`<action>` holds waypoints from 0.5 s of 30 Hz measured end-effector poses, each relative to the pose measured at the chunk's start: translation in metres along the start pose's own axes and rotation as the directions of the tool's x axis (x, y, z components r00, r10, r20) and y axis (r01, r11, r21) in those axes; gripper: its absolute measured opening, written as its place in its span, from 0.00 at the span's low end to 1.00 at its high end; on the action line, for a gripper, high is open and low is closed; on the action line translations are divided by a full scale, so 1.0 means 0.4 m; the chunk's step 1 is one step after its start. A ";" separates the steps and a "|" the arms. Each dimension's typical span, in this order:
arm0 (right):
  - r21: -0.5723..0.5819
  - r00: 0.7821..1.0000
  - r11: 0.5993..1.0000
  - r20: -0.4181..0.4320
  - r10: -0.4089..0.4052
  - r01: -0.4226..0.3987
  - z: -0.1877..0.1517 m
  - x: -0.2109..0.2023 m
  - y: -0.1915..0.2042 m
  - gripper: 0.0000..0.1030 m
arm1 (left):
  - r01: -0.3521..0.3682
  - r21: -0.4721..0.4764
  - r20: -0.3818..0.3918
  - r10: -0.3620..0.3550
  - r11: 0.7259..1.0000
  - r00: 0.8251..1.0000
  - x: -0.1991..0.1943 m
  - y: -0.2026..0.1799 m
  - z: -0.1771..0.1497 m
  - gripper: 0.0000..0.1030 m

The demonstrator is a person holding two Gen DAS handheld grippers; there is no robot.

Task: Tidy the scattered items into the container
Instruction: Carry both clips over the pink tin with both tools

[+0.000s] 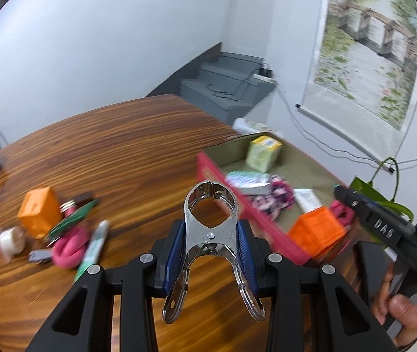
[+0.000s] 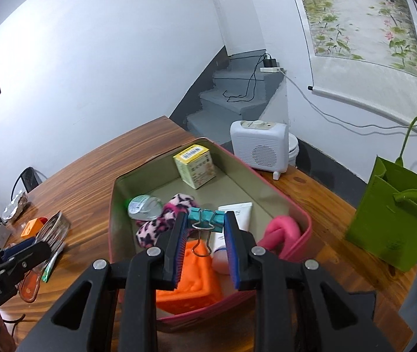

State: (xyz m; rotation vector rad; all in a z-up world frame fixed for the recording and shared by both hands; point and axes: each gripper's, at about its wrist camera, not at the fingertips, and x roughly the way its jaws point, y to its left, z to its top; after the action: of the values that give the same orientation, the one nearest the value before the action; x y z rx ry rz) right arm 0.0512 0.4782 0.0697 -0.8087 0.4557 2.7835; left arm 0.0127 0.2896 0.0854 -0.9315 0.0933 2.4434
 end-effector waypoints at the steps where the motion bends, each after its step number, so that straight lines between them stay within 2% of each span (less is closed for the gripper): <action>1: 0.002 1.000 1.000 0.000 0.001 -0.001 0.001 0.001 -0.005 0.26 | 0.009 0.011 0.001 -0.009 1.000 1.000 0.008 -0.015 0.009 0.37; 7: 0.015 1.000 1.000 -0.007 -0.001 0.001 0.011 0.008 -0.027 0.26 | 0.063 0.076 -0.003 -0.062 0.995 0.998 0.050 -0.101 0.046 0.37; 13: 0.032 0.999 0.999 -0.008 -0.034 0.034 0.014 0.020 -0.045 0.29 | 0.095 0.105 -0.025 -0.093 0.990 0.995 0.097 -0.136 0.065 0.37; 14: 0.038 0.999 0.998 -0.005 -0.049 0.049 0.014 0.021 -0.049 0.36 | 0.104 0.106 -0.031 -0.102 0.989 0.994 0.107 -0.138 0.068 0.37; 15: 0.046 0.998 0.997 0.002 -0.064 0.064 0.014 0.021 -0.054 0.49 | 0.112 0.108 -0.036 -0.108 0.988 0.993 0.117 -0.142 0.072 0.38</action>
State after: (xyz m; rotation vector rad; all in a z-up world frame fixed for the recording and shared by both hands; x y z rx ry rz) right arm 0.0475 0.5013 0.0646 -0.7947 0.4827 2.7053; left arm -0.0062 0.3662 0.0841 -0.9012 0.1803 2.2989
